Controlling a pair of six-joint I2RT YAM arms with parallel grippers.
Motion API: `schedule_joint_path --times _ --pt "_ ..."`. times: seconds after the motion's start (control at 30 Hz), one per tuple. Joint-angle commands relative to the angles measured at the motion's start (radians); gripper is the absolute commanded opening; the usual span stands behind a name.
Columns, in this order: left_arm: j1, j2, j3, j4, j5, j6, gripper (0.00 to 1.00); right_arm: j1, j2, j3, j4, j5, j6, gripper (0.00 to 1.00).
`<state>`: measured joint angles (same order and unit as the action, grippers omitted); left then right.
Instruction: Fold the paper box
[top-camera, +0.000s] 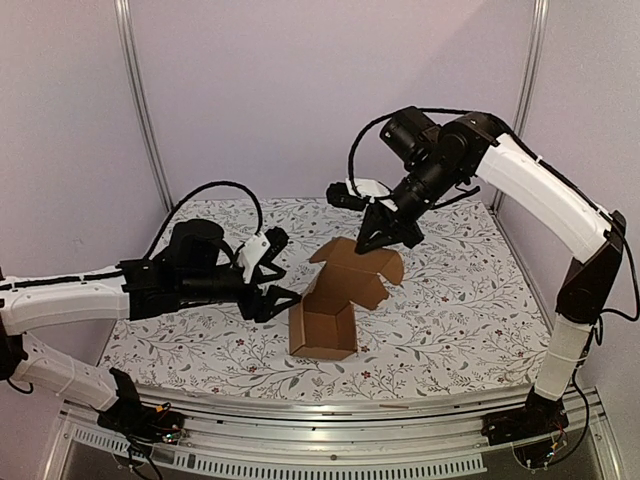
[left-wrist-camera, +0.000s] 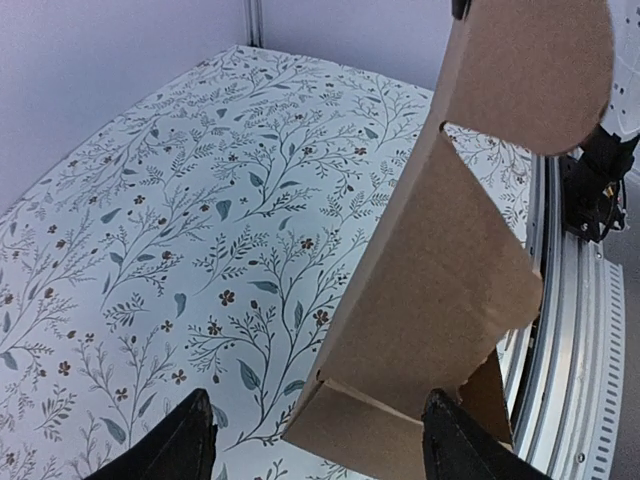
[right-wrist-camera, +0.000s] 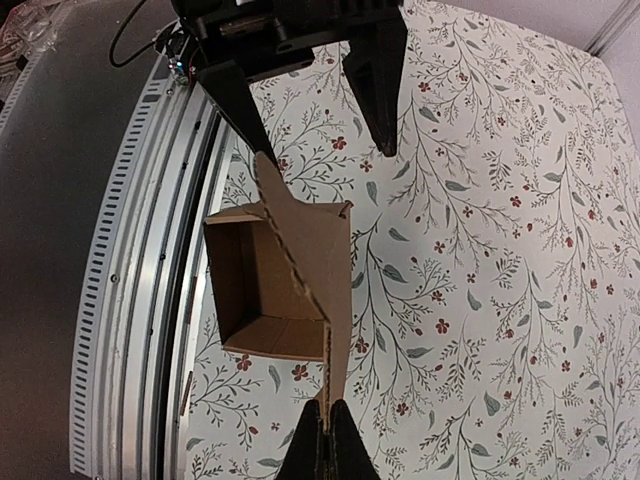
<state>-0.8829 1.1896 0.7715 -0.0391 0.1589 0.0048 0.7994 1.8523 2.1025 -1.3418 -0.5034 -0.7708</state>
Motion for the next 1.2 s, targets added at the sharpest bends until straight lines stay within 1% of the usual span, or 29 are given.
schedule_joint_path --times 0.0,0.07,0.17,0.3,0.5,0.6,0.73,0.83,0.93,1.07,1.17 --pt "-0.002 0.049 0.049 0.021 0.128 0.035 0.7 0.016 -0.042 0.023 -0.153 -0.062 -0.041 0.0" --pt "-0.006 0.073 0.058 0.059 0.145 0.034 0.7 0.018 -0.042 0.024 -0.147 -0.067 -0.036 0.0" --pt "-0.011 0.086 0.072 0.061 0.168 0.036 0.69 0.022 -0.04 0.025 -0.145 -0.066 -0.032 0.0" --pt "-0.011 0.072 0.068 0.066 0.153 0.038 0.69 0.027 -0.039 0.029 -0.15 -0.086 -0.034 0.0" --pt "-0.013 0.11 0.07 0.11 0.223 0.026 0.62 0.036 -0.038 0.049 -0.198 -0.197 -0.081 0.01" --pt "-0.014 0.134 0.081 0.13 0.253 0.026 0.53 0.046 -0.031 0.062 -0.219 -0.21 -0.097 0.01" --pt "-0.014 0.145 0.092 0.144 0.284 0.022 0.36 0.049 -0.026 0.06 -0.224 -0.196 -0.098 0.01" --pt "-0.014 0.142 0.099 0.141 0.314 0.014 0.29 0.05 -0.019 0.055 -0.228 -0.179 -0.097 0.01" --pt "-0.015 0.134 0.101 0.134 0.343 0.003 0.25 0.049 -0.008 0.052 -0.235 -0.172 -0.097 0.01" --pt "-0.014 0.113 0.095 0.138 0.367 -0.002 0.14 0.05 -0.001 0.036 -0.225 -0.177 -0.097 0.02" --pt "-0.014 0.101 0.093 0.137 0.371 -0.002 0.03 0.049 -0.001 0.023 -0.215 -0.173 -0.093 0.02"
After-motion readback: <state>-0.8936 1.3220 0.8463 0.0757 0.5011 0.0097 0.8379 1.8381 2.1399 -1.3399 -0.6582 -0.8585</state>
